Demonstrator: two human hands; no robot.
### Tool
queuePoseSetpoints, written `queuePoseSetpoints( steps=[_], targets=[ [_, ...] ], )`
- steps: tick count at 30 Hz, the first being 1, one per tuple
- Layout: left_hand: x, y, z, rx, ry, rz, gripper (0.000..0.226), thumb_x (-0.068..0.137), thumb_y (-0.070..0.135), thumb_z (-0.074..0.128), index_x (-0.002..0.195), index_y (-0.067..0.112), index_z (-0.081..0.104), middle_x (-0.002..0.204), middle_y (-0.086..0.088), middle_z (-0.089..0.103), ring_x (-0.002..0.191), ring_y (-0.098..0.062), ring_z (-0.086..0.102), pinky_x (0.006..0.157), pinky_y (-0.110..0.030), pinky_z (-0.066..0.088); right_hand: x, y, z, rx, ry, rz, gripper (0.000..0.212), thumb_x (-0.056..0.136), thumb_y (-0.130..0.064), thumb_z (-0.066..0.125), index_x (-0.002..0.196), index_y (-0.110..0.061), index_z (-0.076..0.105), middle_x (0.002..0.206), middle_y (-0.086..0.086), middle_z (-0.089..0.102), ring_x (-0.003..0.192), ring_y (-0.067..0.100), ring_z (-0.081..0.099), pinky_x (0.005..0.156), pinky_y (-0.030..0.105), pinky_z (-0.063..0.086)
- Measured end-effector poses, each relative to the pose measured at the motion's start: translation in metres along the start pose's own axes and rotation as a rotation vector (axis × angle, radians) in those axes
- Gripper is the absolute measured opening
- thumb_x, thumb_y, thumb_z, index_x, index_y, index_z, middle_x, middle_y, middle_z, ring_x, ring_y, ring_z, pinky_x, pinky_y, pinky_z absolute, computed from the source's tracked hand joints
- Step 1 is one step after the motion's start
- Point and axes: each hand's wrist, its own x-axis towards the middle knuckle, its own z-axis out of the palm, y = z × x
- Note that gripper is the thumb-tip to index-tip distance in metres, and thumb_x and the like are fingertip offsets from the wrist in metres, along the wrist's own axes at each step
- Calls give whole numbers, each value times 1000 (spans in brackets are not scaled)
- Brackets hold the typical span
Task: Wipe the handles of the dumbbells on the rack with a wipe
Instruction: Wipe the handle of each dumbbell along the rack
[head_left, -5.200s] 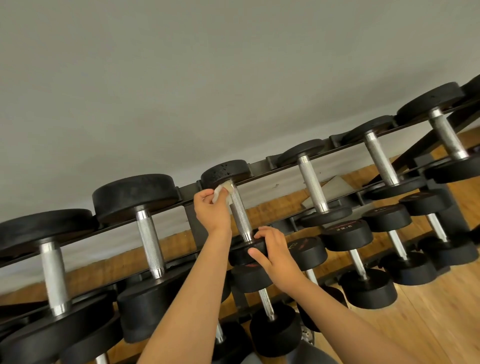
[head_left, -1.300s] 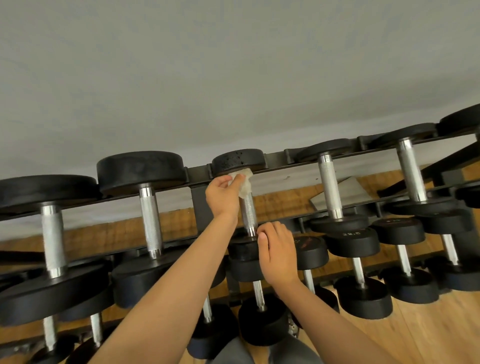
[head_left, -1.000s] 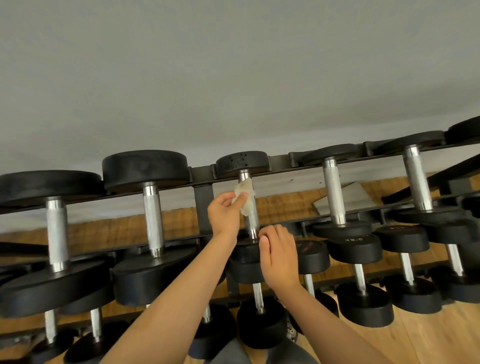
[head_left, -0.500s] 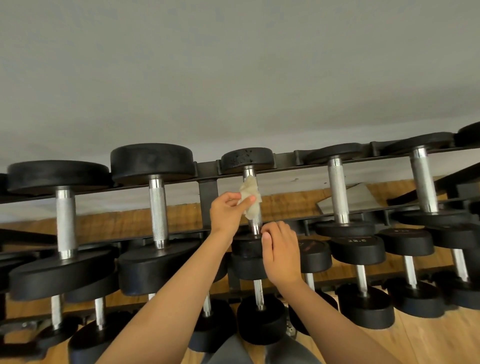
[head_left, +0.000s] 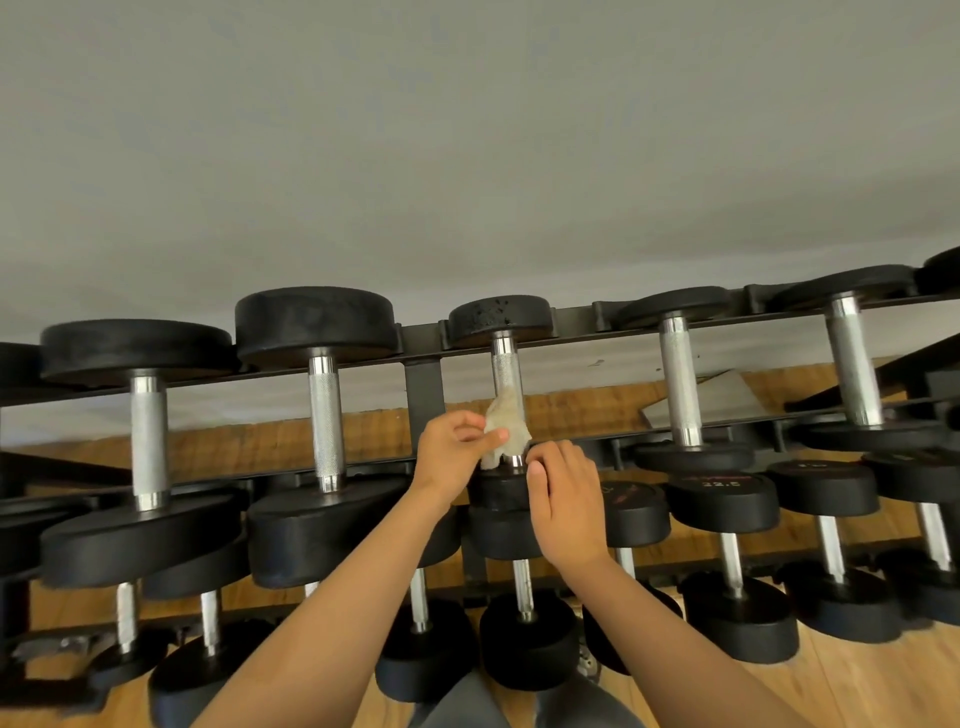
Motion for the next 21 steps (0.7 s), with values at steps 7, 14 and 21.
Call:
queuePoseSetpoints(
  steps=[7,14,21],
  targets=[
    [-8,0,0,170,-13,5,27,72,24,85,87,14,65,90,-1,70,83,-12,65,67,-14,49,-1,-1,-3,7,-38,-2,36,99,-34,27,90,-17,57,86,-5,52,79,13,47,72,31,38],
    [-16,0,0,153,-7,-1,28,76,20,82,96,9,66,88,6,65,79,-2,61,65,-10,47,0,-6,-11,-34,-107,2,39,100,-37,24,93,-18,56,87,-6,51,80,11,44,73,30,36],
    [-48,7,-5,-83,67,73,22,80,15,77,94,11,61,84,-2,75,78,-15,71,69,-25,56,-5,-22,-35,127,-22,103,26,91,-23,64,116,-18,57,113,-8,52,110,6,43,95,22,36]
  ],
)
